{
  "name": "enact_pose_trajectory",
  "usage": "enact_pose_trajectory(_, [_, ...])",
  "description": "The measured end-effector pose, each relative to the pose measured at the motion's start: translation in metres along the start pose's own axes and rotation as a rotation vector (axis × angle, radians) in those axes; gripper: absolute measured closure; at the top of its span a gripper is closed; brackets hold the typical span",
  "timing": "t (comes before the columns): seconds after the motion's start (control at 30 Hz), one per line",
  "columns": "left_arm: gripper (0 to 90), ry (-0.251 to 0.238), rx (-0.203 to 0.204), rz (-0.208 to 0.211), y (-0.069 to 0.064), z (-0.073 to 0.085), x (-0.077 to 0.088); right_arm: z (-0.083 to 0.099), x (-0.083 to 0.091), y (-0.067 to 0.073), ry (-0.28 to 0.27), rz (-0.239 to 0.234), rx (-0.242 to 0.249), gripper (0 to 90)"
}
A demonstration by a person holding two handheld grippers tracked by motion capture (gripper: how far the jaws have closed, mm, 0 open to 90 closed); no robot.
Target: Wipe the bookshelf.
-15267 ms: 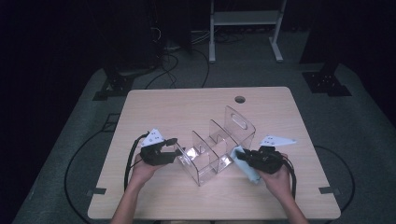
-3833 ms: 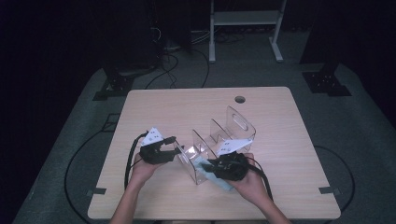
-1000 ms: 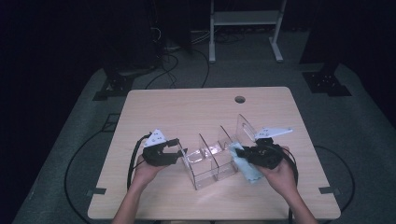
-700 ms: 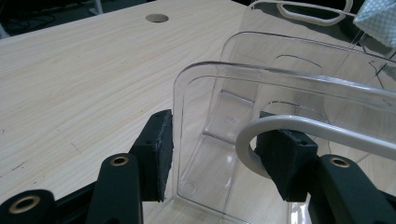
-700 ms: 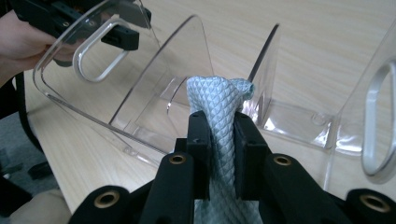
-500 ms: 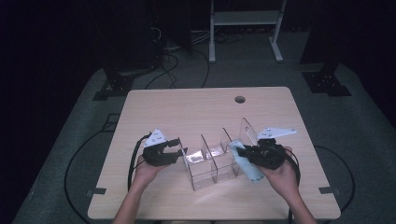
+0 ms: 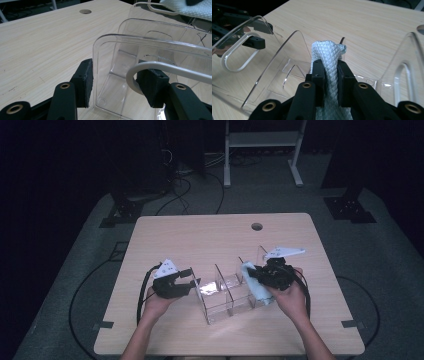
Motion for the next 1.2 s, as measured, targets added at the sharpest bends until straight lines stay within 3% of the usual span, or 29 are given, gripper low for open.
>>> enact_pose_trajectory(0.17, [47.6, 0.001, -0.003, -0.002, 0.0, 0.0, 0.0, 0.007, 0.011, 0.004, 0.008, 0.009, 0.022, 78.6])
enact_pose_trajectory(0.47, [47.5, -0.003, -0.001, -0.01, -0.001, 0.0, 0.0, -0.005, -0.017, -0.008, 0.001, 0.025, -0.022, 78.6])
enact_pose_trajectory(0.7, [47.8, -0.004, 0.002, -0.007, -0.002, 0.0, 0.0, 0.0, -0.006, -0.002, -0.003, 0.035, 0.003, 78.6])
enact_pose_trajectory(1.03, [47.8, -0.012, 0.01, -0.021, -0.003, 0.001, -0.001, -0.02, -0.049, -0.015, 0.042, 0.081, -0.028, 78.5])
enact_pose_trajectory(1.2, [48.1, -0.01, 0.019, -0.023, -0.003, 0.001, -0.001, -0.019, -0.044, -0.012, 0.048, 0.081, -0.023, 78.6])
Point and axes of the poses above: each handheld gripper's, and its own axes: x roughly backward along the jaws, z roughly out of its underside, y roughly to its left, the point moved 3 cm from there along -x, roughly forward along the jaws, and after that the axes turned 15 degrees about -y, right-handed, at the moved point
